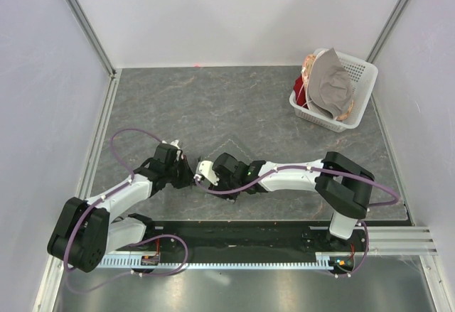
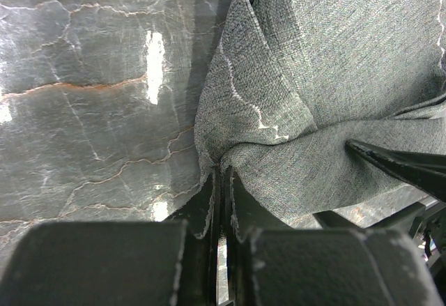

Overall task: Fold the napkin, place the utensils inside, and roll it up
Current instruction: Roll the napkin with the utensil

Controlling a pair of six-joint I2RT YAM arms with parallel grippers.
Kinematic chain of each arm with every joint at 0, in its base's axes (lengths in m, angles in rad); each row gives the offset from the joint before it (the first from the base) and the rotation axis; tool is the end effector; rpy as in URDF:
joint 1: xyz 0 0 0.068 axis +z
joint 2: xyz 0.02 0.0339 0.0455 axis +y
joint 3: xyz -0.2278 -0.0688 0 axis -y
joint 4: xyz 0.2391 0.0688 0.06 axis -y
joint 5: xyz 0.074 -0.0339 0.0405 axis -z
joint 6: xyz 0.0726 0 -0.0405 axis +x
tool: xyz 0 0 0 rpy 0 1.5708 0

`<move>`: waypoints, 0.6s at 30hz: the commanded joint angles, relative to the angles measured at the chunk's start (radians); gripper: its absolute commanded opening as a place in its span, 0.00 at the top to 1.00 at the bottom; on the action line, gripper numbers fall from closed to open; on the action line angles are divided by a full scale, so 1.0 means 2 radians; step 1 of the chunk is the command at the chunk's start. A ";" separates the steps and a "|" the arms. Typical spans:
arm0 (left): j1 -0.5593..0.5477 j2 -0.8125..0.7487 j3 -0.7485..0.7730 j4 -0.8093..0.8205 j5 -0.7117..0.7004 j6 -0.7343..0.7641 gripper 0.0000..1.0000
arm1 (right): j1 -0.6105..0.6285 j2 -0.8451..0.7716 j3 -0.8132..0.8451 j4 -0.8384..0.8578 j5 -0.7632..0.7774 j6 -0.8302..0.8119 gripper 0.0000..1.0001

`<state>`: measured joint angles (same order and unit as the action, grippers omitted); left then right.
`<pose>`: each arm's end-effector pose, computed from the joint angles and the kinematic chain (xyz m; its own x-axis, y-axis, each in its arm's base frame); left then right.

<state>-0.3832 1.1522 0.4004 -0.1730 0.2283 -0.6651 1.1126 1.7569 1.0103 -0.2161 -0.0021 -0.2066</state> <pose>0.2073 -0.1013 0.0866 -0.8855 -0.2912 -0.3622 -0.0711 0.8550 -0.5137 0.1601 0.3249 0.0987 -0.1712 -0.8109 -0.5595 -0.9528 0.2809 -0.1155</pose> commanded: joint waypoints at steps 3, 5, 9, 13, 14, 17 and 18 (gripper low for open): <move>0.001 0.002 0.013 -0.015 -0.011 0.011 0.98 | -0.007 0.034 0.011 -0.009 0.003 -0.007 0.54; 0.000 -0.003 0.015 -0.016 -0.011 0.012 0.96 | -0.009 0.038 0.013 -0.018 -0.023 -0.006 0.58; 0.001 -0.035 0.022 -0.032 -0.029 0.008 0.73 | -0.019 0.047 0.029 -0.044 -0.073 -0.004 0.68; 0.001 -0.096 0.022 -0.055 -0.075 0.001 0.50 | -0.033 0.057 0.044 -0.077 -0.138 -0.003 0.73; 0.001 -0.106 0.018 -0.061 -0.082 0.001 0.46 | -0.037 0.058 0.045 -0.080 -0.155 -0.002 0.73; 0.001 -0.143 0.008 -0.068 -0.092 0.004 0.37 | -0.055 0.066 0.053 -0.094 -0.211 -0.001 0.74; 0.001 -0.150 0.005 -0.068 -0.091 0.006 0.36 | -0.065 0.071 0.059 -0.097 -0.223 -0.001 0.74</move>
<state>-0.3832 0.9211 0.4088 -0.2794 0.1055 -0.6643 1.0145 1.8343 1.1145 -0.3023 -0.2573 -0.2134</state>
